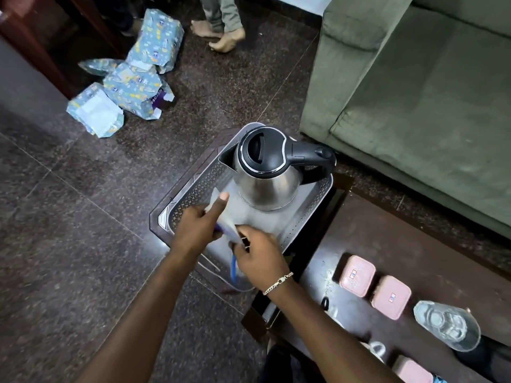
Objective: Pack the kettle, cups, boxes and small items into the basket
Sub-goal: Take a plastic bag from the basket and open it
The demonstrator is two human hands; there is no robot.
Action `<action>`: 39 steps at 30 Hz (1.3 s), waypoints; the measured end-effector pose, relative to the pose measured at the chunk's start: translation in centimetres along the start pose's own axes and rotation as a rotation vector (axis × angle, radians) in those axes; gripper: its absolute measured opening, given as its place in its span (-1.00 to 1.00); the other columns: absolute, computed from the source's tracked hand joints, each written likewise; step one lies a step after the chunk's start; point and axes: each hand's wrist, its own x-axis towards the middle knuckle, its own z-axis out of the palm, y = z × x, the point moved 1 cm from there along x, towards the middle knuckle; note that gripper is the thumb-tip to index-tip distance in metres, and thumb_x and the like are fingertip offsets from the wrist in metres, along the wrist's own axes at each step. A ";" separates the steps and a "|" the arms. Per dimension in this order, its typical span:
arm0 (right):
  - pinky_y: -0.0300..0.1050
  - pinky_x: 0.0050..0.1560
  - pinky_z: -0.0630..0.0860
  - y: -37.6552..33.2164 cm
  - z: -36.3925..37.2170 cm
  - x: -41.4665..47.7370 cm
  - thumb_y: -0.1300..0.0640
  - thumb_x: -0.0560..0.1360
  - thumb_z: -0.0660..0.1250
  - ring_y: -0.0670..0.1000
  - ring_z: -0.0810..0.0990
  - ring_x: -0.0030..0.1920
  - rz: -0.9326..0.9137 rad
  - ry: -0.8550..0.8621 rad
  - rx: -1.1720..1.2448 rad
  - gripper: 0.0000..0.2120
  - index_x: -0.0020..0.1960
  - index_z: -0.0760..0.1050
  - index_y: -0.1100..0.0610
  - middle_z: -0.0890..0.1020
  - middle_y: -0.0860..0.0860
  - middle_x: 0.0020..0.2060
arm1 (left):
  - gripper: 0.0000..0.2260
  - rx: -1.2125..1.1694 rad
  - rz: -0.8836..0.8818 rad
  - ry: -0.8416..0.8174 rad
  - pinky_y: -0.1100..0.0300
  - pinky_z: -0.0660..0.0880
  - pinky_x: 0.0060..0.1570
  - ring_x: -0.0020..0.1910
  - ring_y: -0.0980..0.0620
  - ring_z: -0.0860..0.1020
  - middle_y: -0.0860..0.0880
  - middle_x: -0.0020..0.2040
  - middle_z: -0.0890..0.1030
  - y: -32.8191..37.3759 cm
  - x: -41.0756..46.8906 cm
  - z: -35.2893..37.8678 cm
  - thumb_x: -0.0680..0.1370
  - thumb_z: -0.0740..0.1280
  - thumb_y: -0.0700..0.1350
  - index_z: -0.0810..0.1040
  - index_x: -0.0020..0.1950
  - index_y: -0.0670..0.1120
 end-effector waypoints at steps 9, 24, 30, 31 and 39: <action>0.19 0.05 0.56 1.4 -4.7 -4.1 0.10 0.53 0.39 0.14 0.64 -0.09 0.122 0.059 0.524 -0.84 -0.03 0.66 0.20 0.68 0.18 -0.12 | -0.68 0.205 0.211 -0.118 -0.21 0.66 -0.04 -0.18 -0.11 0.69 -0.10 -0.16 0.71 1.3 -6.4 3.6 0.41 0.60 0.14 0.67 0.01 -0.03; 0.03 0.00 0.60 9.2 -15.4 -13.1 0.44 0.58 0.24 0.05 0.68 -0.09 0.254 0.349 0.875 -0.71 0.18 0.55 0.14 0.75 0.09 -0.09 | -0.80 0.450 0.421 -0.307 0.31 0.44 -0.28 -0.39 0.23 0.55 0.14 -0.36 0.66 2.4 -10.8 15.6 0.54 0.47 -0.16 0.65 -0.27 0.04; -0.17 0.10 0.48 12.0 -21.4 -18.0 0.10 0.52 0.45 -0.10 0.52 0.12 0.388 0.724 0.225 -0.52 0.40 0.41 -0.02 0.57 -0.08 0.11 | -0.87 0.296 0.401 -0.405 -0.22 0.67 -0.02 -0.14 -0.17 0.72 -0.08 -0.21 0.75 4.4 -13.4 21.1 0.56 0.40 -0.26 0.69 -0.15 -0.13; -0.15 0.14 0.40 11.8 -22.2 -18.9 0.00 0.50 0.46 -0.07 0.46 0.15 0.380 0.779 0.074 -0.48 0.42 0.41 -0.03 0.53 -0.08 0.14 | -0.87 0.275 0.404 -0.424 -0.22 0.67 0.00 -0.13 -0.16 0.73 -0.09 -0.20 0.76 4.7 -14.0 22.1 0.56 0.40 -0.28 0.70 -0.13 -0.14; -0.33 -0.06 0.56 8.8 -25.6 -22.2 0.06 0.45 0.54 -0.08 0.68 -0.10 0.137 0.729 0.223 -0.57 0.24 0.48 -0.11 0.67 -0.14 -0.16 | -0.84 0.231 0.535 -0.536 0.00 0.67 -0.10 -0.21 -0.05 0.73 -0.06 -0.21 0.74 7.1 -19.2 27.7 0.53 0.45 -0.35 0.63 0.02 -0.12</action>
